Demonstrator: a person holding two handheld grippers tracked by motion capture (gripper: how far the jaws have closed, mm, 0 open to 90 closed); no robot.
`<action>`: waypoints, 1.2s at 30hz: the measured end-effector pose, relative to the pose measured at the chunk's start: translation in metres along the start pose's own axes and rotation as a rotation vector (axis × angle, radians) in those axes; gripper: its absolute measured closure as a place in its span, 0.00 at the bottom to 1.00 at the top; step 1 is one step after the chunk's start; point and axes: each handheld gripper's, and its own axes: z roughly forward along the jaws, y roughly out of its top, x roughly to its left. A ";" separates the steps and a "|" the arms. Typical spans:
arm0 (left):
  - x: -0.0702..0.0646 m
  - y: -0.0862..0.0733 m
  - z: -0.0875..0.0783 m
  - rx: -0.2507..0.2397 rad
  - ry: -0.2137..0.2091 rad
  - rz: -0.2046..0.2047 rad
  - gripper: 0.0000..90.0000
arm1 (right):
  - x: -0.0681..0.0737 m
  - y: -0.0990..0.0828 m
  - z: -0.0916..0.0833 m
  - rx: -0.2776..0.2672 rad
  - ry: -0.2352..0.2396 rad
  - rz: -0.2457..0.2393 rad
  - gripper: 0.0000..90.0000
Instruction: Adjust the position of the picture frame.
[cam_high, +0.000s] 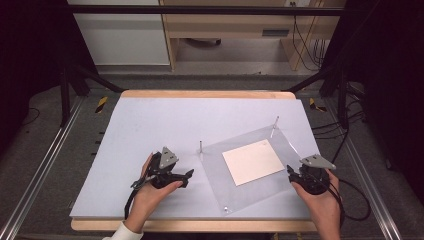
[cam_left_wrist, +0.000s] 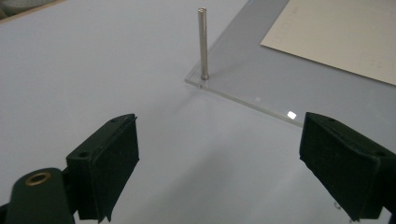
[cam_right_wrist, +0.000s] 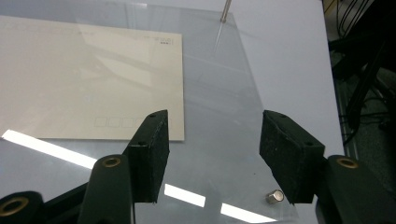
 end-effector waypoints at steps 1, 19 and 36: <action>-0.001 0.002 0.001 0.011 -0.003 0.001 0.14 | -0.001 0.002 0.002 0.013 0.004 -0.005 0.47; 0.001 0.041 0.036 0.048 0.054 -0.014 0.27 | -0.029 0.090 0.057 0.120 0.094 -0.031 0.62; 0.001 0.042 0.065 -0.011 0.104 -0.095 0.46 | -0.041 0.110 0.142 0.100 0.100 0.092 0.72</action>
